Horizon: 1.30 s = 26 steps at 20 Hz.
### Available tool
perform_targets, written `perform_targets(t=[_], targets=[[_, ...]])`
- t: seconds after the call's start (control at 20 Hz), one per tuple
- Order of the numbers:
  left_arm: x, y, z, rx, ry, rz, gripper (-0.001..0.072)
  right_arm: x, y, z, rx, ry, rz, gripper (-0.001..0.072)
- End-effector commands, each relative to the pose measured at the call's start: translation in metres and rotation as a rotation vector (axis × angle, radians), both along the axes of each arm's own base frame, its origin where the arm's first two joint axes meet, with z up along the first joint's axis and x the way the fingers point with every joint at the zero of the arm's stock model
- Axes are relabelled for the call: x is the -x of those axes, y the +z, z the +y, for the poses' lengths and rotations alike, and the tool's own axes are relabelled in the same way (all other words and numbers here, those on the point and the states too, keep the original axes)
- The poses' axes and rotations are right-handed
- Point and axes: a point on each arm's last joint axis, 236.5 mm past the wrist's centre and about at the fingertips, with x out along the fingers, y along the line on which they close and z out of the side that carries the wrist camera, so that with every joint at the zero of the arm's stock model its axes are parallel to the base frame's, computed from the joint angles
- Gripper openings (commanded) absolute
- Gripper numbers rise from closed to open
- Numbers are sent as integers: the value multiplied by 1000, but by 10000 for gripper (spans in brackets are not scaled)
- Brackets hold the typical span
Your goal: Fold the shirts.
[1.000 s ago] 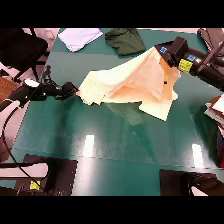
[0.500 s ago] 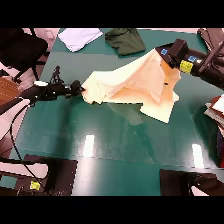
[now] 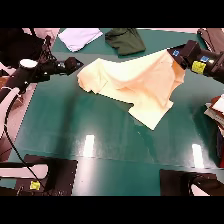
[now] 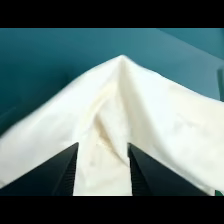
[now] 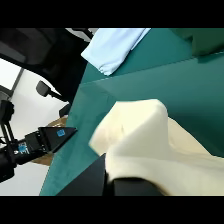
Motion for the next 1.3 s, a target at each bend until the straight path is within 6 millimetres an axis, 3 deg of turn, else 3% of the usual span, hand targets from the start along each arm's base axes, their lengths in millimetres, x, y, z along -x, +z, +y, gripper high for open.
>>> perform_targets(t=[0.0, 0.2, 0.25, 0.3, 0.45, 0.55, 0.75, 1.1, 1.25], targets=[[1, 8, -2, -39, -36, -11, 383, 0, 0, -4, 6, -6, 2, 17], [0, -21, 5, -113, -50, 29, 385, 0, -1, -4, 6, -4, 4, 17], [-2, -32, 11, -151, -47, 41, 516, 1, -1, -3, 7, -1, 7, 17], [-4, -48, 18, -191, -43, 62, 600, 1, -2, -3, 7, 2, 11, 17], [-6, -91, 21, -196, -44, 147, 601, 5, -6, -1, 12, 16, 28, 17], [-7, -111, 20, -186, -43, 182, 684, 6, -7, 0, 13, 19, 35, 17], [-16, -116, 32, -296, -67, 141, 680, 6, -7, 0, 14, 21, 36, 17], [-31, -108, 45, -328, -5, 93, 678, 5, -11, 0, 18, 23, 46, 17], [-26, -115, 25, -308, -49, 113, 650, 3, -10, 0, 16, 17, 39, 17]])
